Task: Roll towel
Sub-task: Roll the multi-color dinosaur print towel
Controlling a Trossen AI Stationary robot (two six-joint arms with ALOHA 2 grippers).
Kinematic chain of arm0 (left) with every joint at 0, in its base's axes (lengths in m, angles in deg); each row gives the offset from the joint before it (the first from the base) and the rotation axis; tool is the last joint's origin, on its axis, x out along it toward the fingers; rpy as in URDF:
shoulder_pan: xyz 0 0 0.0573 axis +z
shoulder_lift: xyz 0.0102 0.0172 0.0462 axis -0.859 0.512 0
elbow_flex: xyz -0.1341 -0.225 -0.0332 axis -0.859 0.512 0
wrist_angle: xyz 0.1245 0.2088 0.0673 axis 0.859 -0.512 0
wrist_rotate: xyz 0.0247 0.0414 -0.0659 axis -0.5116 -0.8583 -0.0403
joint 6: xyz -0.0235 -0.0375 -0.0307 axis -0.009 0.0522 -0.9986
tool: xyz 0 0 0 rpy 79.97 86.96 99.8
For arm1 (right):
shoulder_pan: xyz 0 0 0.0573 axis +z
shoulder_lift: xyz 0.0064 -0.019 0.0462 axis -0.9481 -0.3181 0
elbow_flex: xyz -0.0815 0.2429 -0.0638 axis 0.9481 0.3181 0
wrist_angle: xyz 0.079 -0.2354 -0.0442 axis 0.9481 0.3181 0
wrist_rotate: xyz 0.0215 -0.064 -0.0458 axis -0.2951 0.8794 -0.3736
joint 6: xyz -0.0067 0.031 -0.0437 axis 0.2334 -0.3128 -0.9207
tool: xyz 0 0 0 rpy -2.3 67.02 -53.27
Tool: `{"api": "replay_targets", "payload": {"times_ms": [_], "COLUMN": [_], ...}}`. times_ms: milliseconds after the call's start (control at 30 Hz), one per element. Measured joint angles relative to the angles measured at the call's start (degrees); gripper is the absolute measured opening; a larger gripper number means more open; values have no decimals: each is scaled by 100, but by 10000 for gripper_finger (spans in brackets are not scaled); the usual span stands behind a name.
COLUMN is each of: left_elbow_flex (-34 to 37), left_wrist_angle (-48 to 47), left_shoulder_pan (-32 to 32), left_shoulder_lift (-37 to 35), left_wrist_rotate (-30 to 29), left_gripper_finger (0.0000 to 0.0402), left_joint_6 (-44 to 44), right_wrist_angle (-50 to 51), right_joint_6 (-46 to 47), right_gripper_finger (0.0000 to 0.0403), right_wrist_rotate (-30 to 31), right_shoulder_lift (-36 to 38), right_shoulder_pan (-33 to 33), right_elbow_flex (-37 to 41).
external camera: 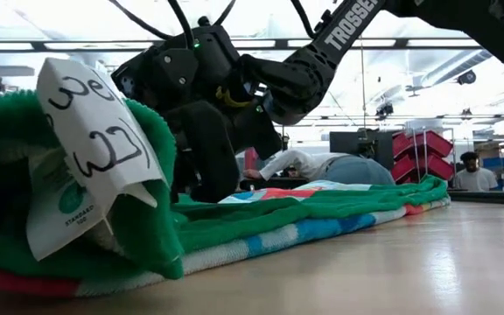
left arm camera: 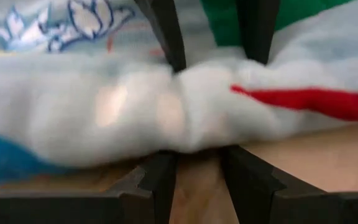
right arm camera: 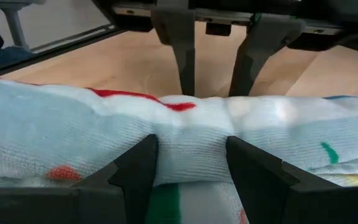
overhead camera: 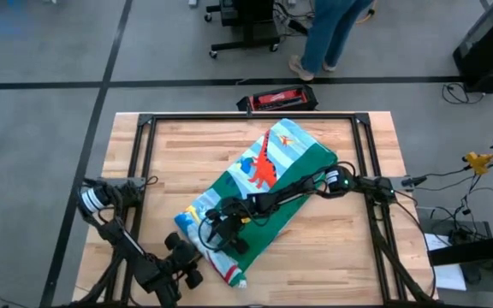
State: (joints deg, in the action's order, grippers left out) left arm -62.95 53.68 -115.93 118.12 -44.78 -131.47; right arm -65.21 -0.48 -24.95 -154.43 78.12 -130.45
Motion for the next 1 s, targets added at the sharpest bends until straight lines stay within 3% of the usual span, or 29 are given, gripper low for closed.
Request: {"api": "replay_targets", "payload": {"times_ms": [233, 1000], "left_elbow_flex": [7, 22], "left_wrist_angle": [-145, -522], "left_shoulder_pan": [10, 126], "left_shoulder_lift": [-166, -391], "left_wrist_rotate": [-317, -481], "left_gripper_finger": [117, 116], "left_joint_6": [27, 25], "right_wrist_angle": [494, 1417], "right_joint_6": [-12, -552], "right_gripper_finger": [183, 183], "right_wrist_rotate": [32, 392], "right_shoulder_lift": [116, 690], "right_shoulder_pan": [-111, -198], "right_elbow_flex": [-45, -41]}}
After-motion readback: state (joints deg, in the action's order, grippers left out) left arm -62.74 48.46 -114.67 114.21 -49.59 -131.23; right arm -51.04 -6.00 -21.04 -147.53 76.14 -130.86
